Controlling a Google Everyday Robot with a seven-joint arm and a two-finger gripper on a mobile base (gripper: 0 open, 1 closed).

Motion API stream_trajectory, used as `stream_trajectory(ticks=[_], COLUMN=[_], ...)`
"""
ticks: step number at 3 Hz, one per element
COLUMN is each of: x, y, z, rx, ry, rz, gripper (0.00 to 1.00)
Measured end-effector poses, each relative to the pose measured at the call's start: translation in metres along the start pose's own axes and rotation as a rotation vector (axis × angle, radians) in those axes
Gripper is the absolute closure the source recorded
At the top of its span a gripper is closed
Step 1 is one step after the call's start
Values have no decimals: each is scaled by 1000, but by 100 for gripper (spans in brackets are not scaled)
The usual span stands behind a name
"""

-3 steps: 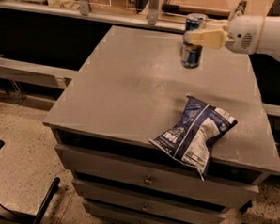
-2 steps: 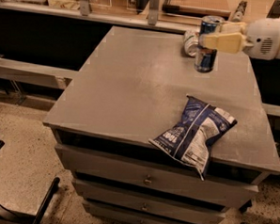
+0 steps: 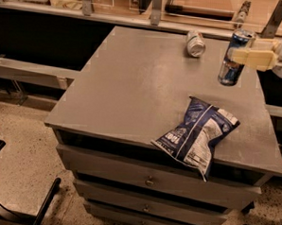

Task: Move redbull can near blue chip bag

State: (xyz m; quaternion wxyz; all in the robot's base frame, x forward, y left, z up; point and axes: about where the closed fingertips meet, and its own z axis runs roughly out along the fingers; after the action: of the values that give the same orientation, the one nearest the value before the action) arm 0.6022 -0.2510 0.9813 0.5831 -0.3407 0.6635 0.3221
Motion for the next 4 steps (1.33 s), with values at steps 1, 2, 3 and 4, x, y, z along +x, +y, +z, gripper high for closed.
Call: stream_trajectory(ticks=[1, 2, 3, 4], x=[19, 34, 48, 59], y=[0, 7, 15, 26], z=[-18, -25, -26, -26], rx=[20, 19, 15, 7], ry=[-5, -18, -23, -34], rz=[18, 44, 68, 88], gripper=[100, 100, 83, 59])
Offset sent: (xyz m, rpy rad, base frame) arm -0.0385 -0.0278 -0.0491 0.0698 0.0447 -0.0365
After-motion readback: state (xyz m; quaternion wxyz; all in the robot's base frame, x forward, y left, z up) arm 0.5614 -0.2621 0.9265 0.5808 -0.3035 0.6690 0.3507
